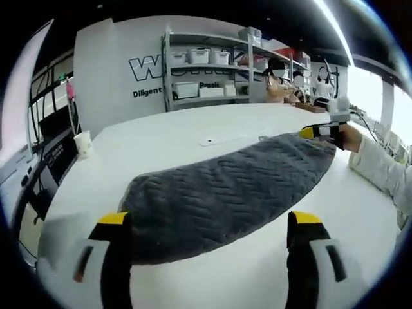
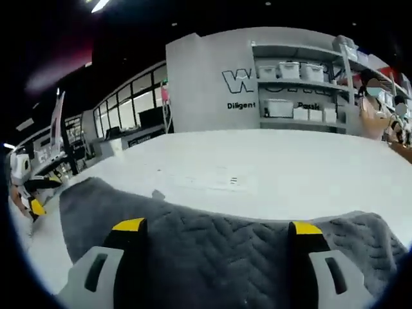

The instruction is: Open the folded towel by lifting each exposed corner and separating the folded layers until the towel lies flat within the target outline without major curled edges

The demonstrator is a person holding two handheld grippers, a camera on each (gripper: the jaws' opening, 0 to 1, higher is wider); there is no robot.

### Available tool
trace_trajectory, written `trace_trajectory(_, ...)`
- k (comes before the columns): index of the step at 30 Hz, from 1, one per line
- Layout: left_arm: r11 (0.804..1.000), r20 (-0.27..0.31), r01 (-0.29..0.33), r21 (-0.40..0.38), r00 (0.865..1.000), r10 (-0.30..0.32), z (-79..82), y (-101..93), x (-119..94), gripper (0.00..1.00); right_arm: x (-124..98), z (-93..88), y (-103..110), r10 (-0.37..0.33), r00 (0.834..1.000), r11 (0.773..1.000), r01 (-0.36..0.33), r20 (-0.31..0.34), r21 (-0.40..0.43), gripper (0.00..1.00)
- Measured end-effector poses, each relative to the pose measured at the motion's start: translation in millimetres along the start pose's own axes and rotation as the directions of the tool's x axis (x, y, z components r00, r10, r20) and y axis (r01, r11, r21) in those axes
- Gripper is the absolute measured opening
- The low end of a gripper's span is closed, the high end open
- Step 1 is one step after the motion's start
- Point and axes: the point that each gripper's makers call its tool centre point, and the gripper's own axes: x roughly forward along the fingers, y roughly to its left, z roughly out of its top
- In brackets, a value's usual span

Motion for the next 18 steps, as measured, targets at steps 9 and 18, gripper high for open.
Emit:
trace_trajectory(9,1.000,-0.008,-0.011,0.001,1.000,0.011,-2.8,1.6,-0.5,0.99,11.0,-34.8,-8.2,-0.058,0.991,0.992,0.043,-0.123,-0.118,0.89)
trace_trajectory(18,1.000,-0.012,-0.013,0.000,1.000,0.013,-4.1,2.3,-0.2,0.99,9.7,-36.2,-7.5,-0.059,0.990,0.992,0.044,-0.126,-0.120,0.89)
